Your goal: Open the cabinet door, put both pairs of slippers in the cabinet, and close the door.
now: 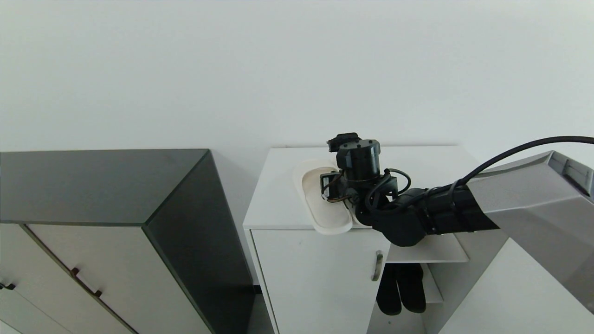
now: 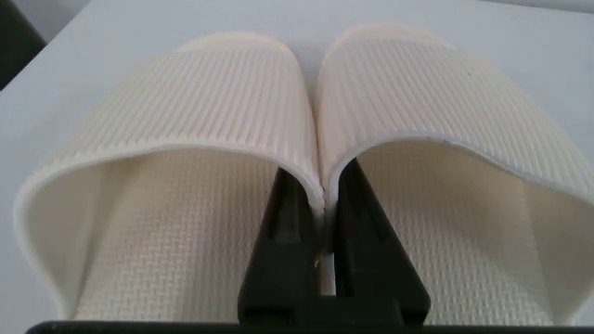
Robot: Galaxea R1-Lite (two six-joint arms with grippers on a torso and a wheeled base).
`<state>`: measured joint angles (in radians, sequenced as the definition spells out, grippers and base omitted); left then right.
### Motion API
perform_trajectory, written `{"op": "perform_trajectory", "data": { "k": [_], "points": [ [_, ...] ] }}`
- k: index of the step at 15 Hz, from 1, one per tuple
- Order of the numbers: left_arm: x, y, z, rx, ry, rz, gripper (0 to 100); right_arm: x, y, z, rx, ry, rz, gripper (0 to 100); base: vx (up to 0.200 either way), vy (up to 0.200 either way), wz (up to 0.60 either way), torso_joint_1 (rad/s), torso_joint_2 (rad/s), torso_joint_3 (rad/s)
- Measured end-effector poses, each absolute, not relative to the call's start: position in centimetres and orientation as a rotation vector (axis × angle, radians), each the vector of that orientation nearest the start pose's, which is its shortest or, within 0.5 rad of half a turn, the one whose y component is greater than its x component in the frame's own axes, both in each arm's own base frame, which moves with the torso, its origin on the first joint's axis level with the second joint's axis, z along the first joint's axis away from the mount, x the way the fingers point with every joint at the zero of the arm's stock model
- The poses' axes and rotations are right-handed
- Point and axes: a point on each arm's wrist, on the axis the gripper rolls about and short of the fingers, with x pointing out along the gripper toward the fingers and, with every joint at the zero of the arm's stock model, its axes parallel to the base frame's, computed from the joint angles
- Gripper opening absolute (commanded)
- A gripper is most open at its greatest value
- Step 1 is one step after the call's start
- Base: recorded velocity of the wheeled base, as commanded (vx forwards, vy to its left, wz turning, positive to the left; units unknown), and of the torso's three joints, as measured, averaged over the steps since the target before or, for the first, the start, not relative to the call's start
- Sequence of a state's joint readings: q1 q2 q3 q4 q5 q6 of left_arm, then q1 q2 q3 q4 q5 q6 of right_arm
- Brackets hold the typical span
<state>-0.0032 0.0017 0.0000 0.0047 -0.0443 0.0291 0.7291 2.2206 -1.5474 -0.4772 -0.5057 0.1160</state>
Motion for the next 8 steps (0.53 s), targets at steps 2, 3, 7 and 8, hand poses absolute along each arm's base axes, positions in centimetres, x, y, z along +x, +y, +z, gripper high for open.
{"op": "perform_trajectory", "data": {
  "k": [2, 3, 7, 8],
  "points": [
    [-2.3, -0.1, 7.5, 0.029, 0.006, -0.048, 0, 35.2, 30.1, 16.9, 0.001, 0.174, 0.213, 0, 0.0, 0.0, 0.0, 0.0, 0.0, 0.0],
    [-2.3, -0.1, 7.5, 0.029, 0.005, -0.047, 0, 35.1, 30.0, 17.0, 0.001, 0.172, 0.214, 0, 0.0, 0.0, 0.0, 0.0, 0.0, 0.0],
    [-2.3, -0.1, 7.5, 0.029, 0.005, -0.048, 0, 33.7, 29.6, 17.7, -0.007, 0.181, 0.226, 0, 0.0, 0.0, 0.0, 0.0, 0.0, 0.0],
    [-2.3, -0.1, 7.5, 0.029, 0.006, -0.048, 0, 32.7, 29.4, 17.8, -0.014, 0.19, 0.237, 0, 0.0, 0.0, 0.0, 0.0, 0.0, 0.0]
  ]
}}
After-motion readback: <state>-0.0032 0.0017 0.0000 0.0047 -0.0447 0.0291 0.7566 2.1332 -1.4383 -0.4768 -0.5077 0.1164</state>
